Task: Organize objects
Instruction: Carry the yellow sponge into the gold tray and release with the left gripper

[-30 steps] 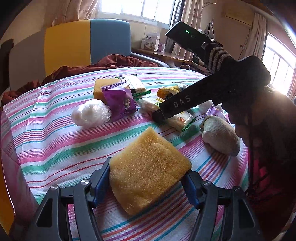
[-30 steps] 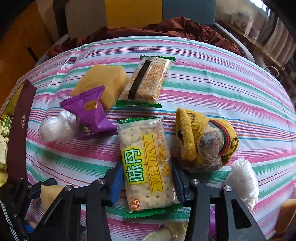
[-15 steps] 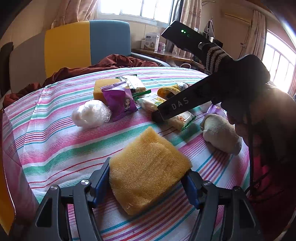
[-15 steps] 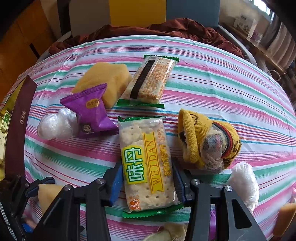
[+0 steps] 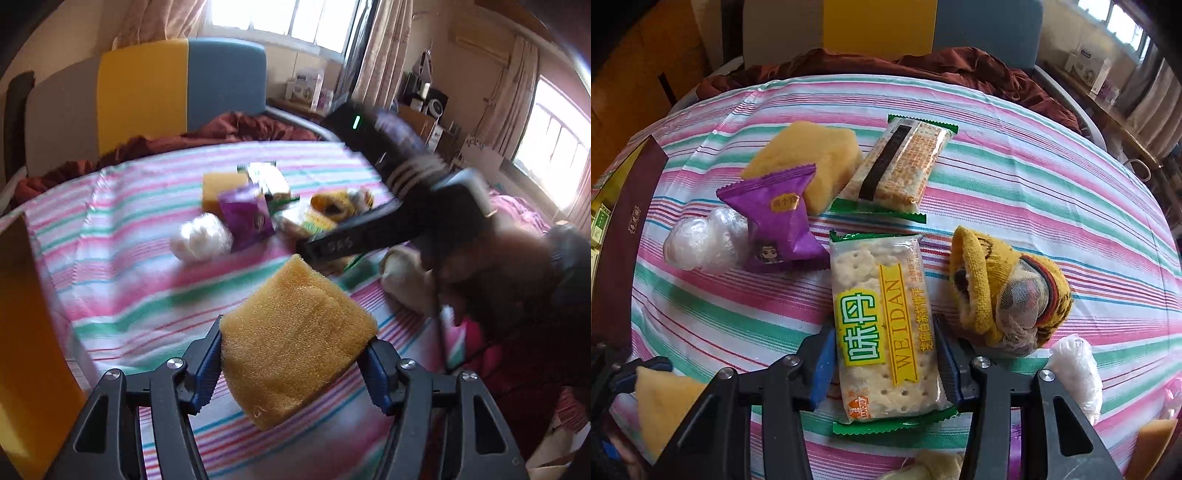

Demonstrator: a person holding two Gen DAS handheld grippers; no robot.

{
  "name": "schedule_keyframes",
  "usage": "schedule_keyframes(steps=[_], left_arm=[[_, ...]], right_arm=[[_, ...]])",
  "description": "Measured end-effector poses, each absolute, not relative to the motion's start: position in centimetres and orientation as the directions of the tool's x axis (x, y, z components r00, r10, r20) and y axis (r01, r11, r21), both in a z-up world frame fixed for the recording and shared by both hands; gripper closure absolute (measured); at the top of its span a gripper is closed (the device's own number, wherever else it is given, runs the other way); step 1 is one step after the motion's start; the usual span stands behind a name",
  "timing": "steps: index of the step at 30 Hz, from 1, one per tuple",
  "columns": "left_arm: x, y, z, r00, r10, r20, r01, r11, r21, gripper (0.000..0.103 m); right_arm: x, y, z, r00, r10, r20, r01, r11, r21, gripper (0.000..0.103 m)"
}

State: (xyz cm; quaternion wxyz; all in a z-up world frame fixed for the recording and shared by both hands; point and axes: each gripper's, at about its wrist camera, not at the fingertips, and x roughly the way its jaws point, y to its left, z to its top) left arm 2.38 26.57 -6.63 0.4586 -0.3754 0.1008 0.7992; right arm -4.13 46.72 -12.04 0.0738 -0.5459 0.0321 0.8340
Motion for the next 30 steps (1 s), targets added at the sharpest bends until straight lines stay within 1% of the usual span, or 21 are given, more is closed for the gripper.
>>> schedule_keyframes(steps=[4,7,11,14,16,20,24,27,30], left_arm=[[2.7,22.3,-2.9,-0.381,0.650,-0.658,-0.775,-0.612,-0.156,0.037],[1.8,17.6,-1.1,-0.470,0.601,-0.647,-0.703,-0.698,-0.138,0.037],[-0.2,10.5,-0.4,-0.589,0.470,-0.657,-0.549,-0.830,-0.101,0.037],[-1.2,6.0,-1.2,-0.642,0.361,-0.676,-0.433,-0.899,-0.068,0.036],[-1.8,3.9,-2.0,-0.646,0.296,-0.704,-0.369,-0.928,-0.051,0.035],[-2.3,1.7,-4.3,-0.633,0.197,-0.748,-0.320,-0.947,0.021,0.032],[-3.2,0.7,-6.0,-0.594,0.174,-0.786,-0.308,-0.951,0.022,0.027],[-3.3,-0.1,-6.5,-0.590,0.163,-0.791,-0.282,-0.959,0.013,0.022],[-3.0,-1.0,-6.9,-0.585,0.179,-0.791,-0.278,-0.961,-0.012,0.020]], right_arm=[[-4.0,46.7,-11.9,-0.395,0.094,-0.914,-0.157,-0.987,-0.034,0.054],[-3.4,46.9,-11.7,-0.397,0.100,-0.912,-0.155,-0.987,-0.041,0.054],[-3.2,46.5,-11.6,-0.399,0.112,-0.910,-0.154,-0.987,-0.054,0.055],[-3.1,46.2,-11.6,-0.400,0.117,-0.909,-0.154,-0.986,-0.059,0.055],[-3.1,46.1,-11.7,-0.401,0.121,-0.908,-0.154,-0.986,-0.063,0.055],[-3.1,46.0,-11.7,-0.402,0.128,-0.907,-0.154,-0.985,-0.071,0.055],[-3.4,46.2,-11.8,-0.402,0.129,-0.906,-0.156,-0.985,-0.071,0.055],[-3.5,46.3,-11.8,-0.403,0.130,-0.906,-0.157,-0.985,-0.071,0.055],[-3.6,46.4,-11.8,-0.404,0.128,-0.906,-0.158,-0.985,-0.069,0.055]])
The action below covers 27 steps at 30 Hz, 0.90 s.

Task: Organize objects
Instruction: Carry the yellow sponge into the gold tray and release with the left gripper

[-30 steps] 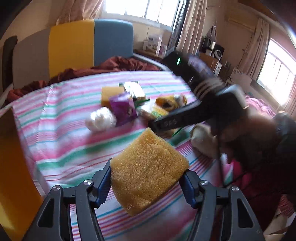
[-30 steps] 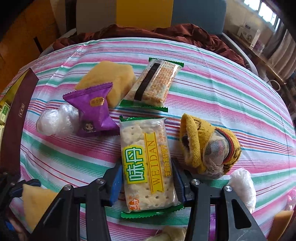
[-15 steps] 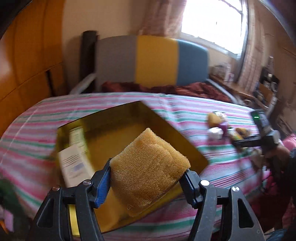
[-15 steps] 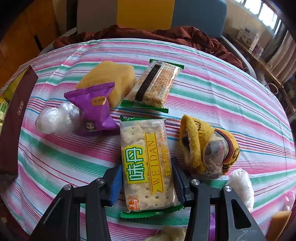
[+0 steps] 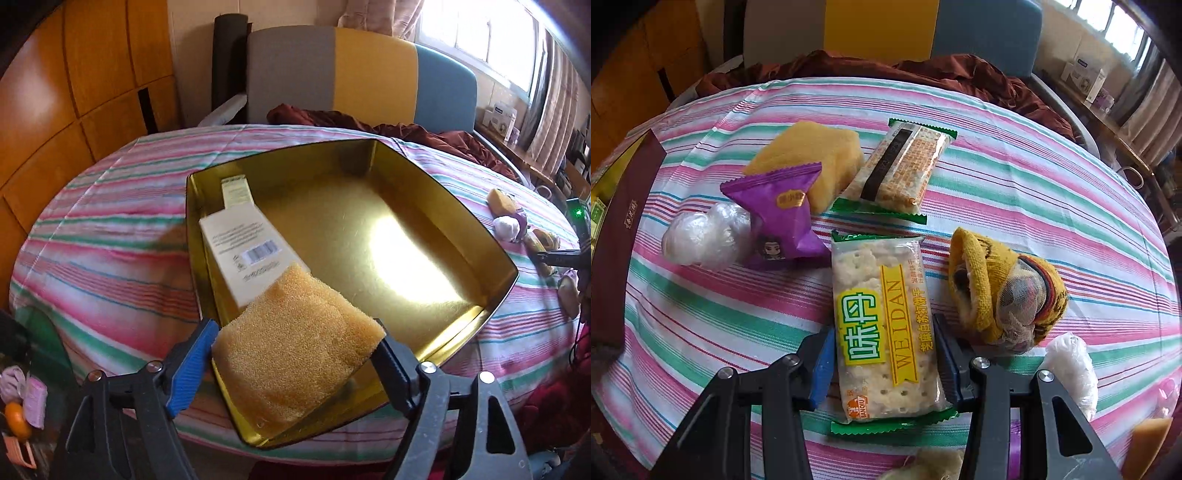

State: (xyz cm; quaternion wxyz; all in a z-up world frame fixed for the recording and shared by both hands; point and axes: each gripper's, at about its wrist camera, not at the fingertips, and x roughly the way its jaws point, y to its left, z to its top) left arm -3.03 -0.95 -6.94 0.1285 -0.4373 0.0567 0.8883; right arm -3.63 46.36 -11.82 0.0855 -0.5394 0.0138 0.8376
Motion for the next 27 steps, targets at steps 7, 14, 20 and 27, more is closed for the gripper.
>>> schedule_keyframes(steps=[7,14,20,27], left_arm=[[-2.6,0.0,-6.3,-0.620,0.182,-0.763,-0.305,-0.952,0.021,0.017],[-2.6,-2.4,-4.8,-0.659,0.170,-0.732,-0.196,-0.979,-0.050,0.017],[-2.1,-2.0,-4.1,-0.676,0.196,-0.710,-0.168,-0.980,-0.109,0.018],[-1.8,0.0,-5.0,-0.633,0.249,-0.733,-0.214,-0.966,-0.144,0.031]], right_arm=[[-3.4,46.3,-11.7,-0.405,0.136,-0.904,-0.162,-0.984,-0.076,0.054],[-3.3,46.2,-11.7,-0.404,0.146,-0.903,-0.159,-0.983,-0.088,0.055],[-3.3,45.8,-11.6,-0.405,0.172,-0.898,-0.154,-0.981,-0.119,0.056],[-3.1,45.9,-11.5,-0.396,0.161,-0.904,-0.174,-0.980,-0.098,0.056]])
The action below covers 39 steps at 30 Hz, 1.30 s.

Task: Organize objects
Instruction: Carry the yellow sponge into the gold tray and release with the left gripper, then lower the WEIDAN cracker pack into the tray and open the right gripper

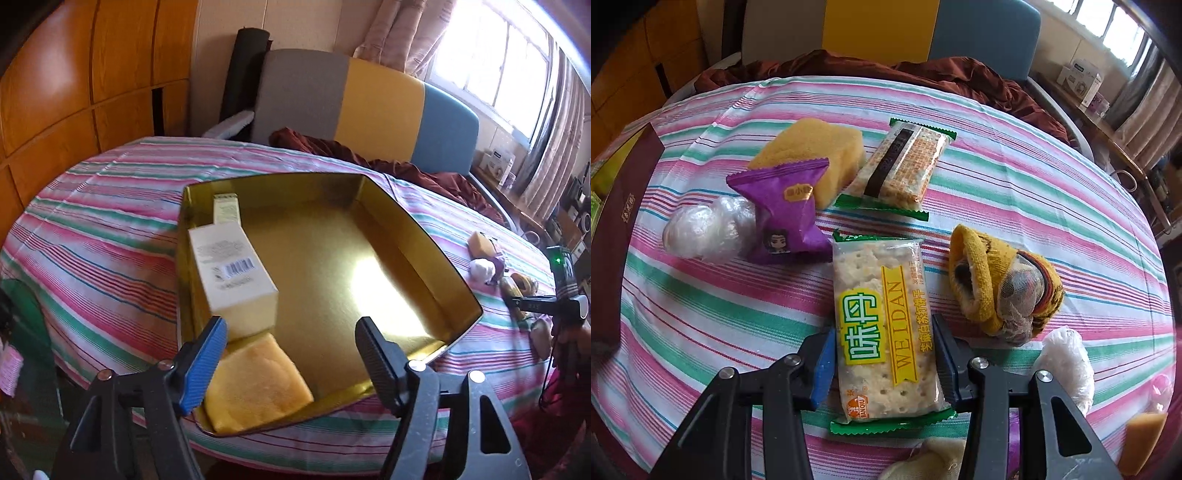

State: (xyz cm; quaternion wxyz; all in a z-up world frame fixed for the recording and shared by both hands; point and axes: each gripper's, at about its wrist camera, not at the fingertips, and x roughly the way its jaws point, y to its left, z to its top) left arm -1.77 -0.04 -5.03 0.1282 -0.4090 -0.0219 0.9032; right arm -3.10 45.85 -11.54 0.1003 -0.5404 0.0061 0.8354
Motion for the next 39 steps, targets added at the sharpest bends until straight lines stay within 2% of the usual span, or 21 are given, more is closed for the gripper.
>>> schedule_keyframes(steps=[6,11,22,29,39], left_arm=[[-1.4,0.2,-4.5,-0.645,0.274,-0.713,-0.243,-0.959,-0.149,0.031],[-1.5,0.1,-4.8,-0.636,0.283,-0.718,-0.241,-0.957,-0.164,0.031],[-1.9,-3.3,-4.1,-0.691,0.199,-0.695,-0.119,-0.980,-0.162,0.033],[-2.4,-5.3,-4.2,-0.697,0.167,-0.697,-0.061,-0.983,-0.173,0.033],[-2.7,-6.5,-5.0,-0.689,0.158,-0.707,-0.024,-0.980,-0.195,0.033]], right_arm=[[-2.4,45.5,-10.5,-0.390,0.119,-0.913,-0.185,-0.982,-0.048,0.056],[-1.2,43.1,-7.2,-0.478,0.044,-0.877,-0.162,-0.986,0.039,0.056],[-3.7,28.3,-2.6,-0.555,-0.268,-0.787,0.143,-0.963,0.227,0.055],[-6.3,19.4,-4.5,-0.471,-0.356,-0.807,0.252,-0.931,0.264,0.055],[-8.7,12.7,-8.7,-0.349,-0.381,-0.856,0.256,-0.918,0.304,0.053]])
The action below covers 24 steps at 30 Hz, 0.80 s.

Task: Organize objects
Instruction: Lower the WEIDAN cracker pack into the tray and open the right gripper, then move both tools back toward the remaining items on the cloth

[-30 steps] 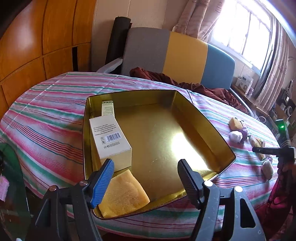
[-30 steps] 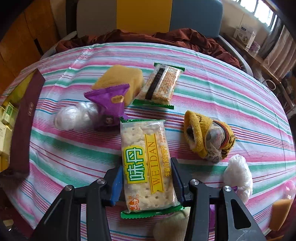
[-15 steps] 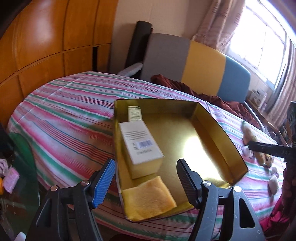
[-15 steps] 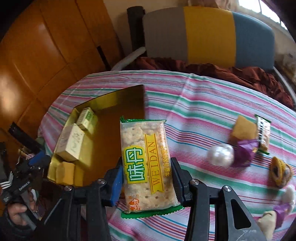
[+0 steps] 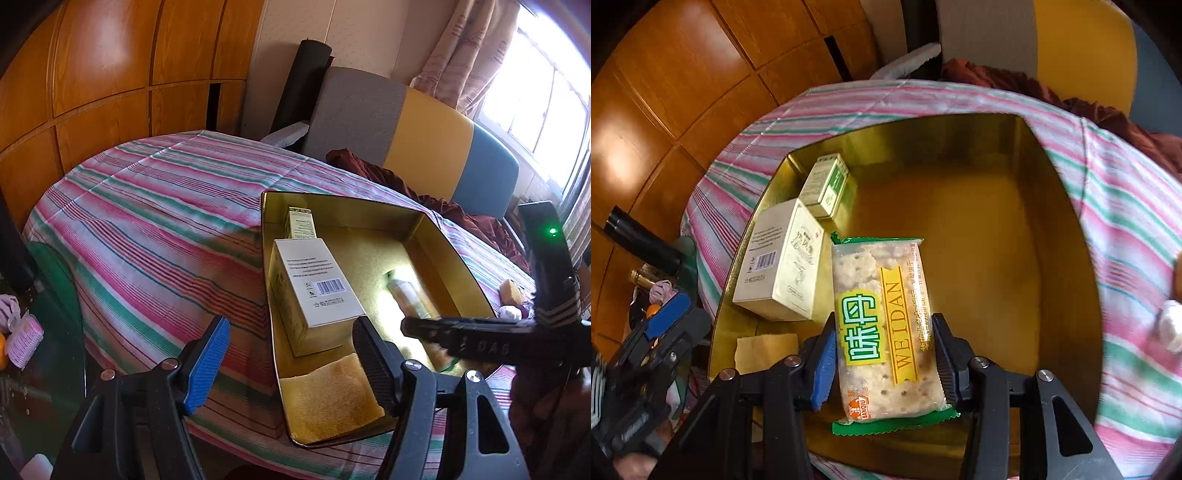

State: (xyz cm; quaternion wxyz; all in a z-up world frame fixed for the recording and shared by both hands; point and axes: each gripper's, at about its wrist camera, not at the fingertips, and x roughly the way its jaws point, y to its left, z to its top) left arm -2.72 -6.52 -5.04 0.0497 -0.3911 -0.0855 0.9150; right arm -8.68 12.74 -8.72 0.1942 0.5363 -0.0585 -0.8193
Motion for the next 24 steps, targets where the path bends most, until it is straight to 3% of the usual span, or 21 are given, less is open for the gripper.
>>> schedule_keyframes(steps=[1,3,4,13,19,24], left_arm=[[-2.7,-6.6,-5.1,-0.689,0.156,-0.708,-0.020,-0.980,-0.196,0.033],[-2.7,-6.8,-5.1,-0.690,0.151,-0.708,-0.012,-0.980,-0.197,0.033],[-2.8,-6.8,-5.1,-0.691,0.150,-0.708,-0.010,-0.980,-0.198,0.033],[-2.5,-6.0,-5.1,-0.690,0.156,-0.706,-0.040,-0.983,-0.179,0.033],[-2.0,-4.6,-4.4,-0.699,0.159,-0.697,-0.079,-0.986,-0.146,0.033],[-1.3,-2.8,-3.8,-0.707,0.162,-0.688,-0.131,-0.987,-0.098,0.033]], right_arm=[[-8.7,12.2,-9.0,-0.331,-0.405,-0.852,0.263,-0.907,0.329,0.052],[-8.7,11.4,-9.6,-0.286,-0.465,-0.838,0.279,-0.877,0.391,0.037],[-8.5,11.2,-9.7,-0.279,-0.482,-0.831,0.282,-0.868,0.409,0.034],[-6.4,12.1,-9.1,-0.319,-0.468,-0.824,0.290,-0.876,0.385,0.034],[-5.1,14.3,-7.5,-0.422,-0.388,-0.819,0.275,-0.916,0.292,0.021],[-3.9,16.5,-6.3,-0.495,-0.341,-0.799,0.251,-0.937,0.245,0.019]])
